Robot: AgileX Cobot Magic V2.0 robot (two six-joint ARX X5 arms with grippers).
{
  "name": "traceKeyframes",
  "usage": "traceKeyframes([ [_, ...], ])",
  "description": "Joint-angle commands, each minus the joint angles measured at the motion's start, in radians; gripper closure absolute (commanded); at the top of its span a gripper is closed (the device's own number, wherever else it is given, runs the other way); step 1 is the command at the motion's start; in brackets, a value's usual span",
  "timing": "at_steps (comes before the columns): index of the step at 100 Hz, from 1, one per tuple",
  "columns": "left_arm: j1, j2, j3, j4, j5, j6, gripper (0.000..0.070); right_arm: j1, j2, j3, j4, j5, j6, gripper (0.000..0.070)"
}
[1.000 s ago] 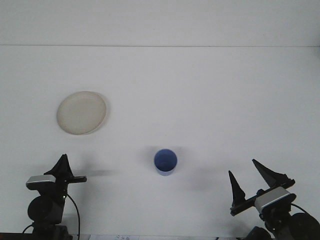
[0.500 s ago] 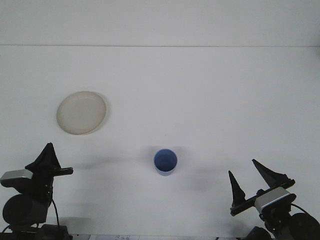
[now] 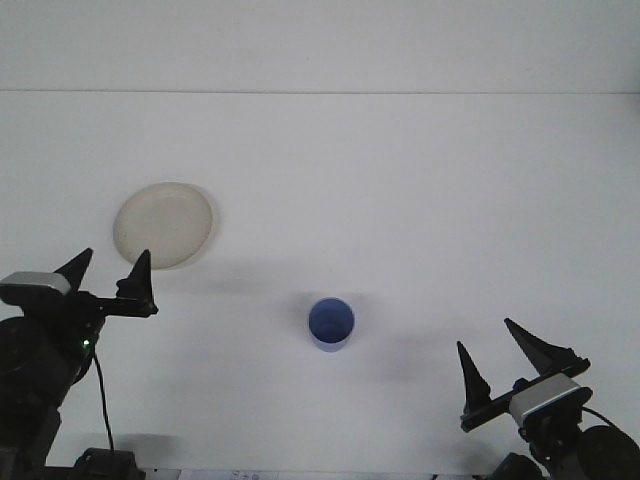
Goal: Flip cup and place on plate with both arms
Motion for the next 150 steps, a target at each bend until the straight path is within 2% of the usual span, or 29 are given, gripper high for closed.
traceKeyframes([
  [1,-0.014,0.051,0.062,-0.019,0.07,0.012,0.0075,0.009,0.004,0.008,0.007,0.003,0.01,0.0172],
  [18,-0.096,0.254,0.243,-0.208,0.185,0.021,0.0075,0.009,0.004,0.008,0.008,0.003,0.01,0.0172],
  [32,-0.217,0.454,0.39,-0.353,0.221,0.059,0.0075,0.009,0.004,0.008,0.007,0.003,0.01,0.0172],
  [47,-0.375,0.663,0.513,-0.455,0.22,0.09,0.0075,0.009,0.004,0.008,0.007,0.003,0.009,0.0172],
  [65,-0.497,0.866,0.613,-0.52,0.219,0.125,0.0075,0.009,0.004,0.008,0.007,0.003,0.009,0.0172],
  [78,-0.557,0.982,0.649,-0.549,0.172,0.148,0.0075,0.009,0.004,0.008,0.007,0.003,0.006,0.0172],
  [106,-0.627,1.108,0.65,-0.48,0.143,0.161,0.0075,0.009,0.004,0.008,-0.008,0.003,0.007,0.0172],
  [150,-0.656,1.197,0.65,-0.468,0.101,0.193,0.0075,0.009,0.004,0.008,-0.015,0.003,0.007,0.0172],
])
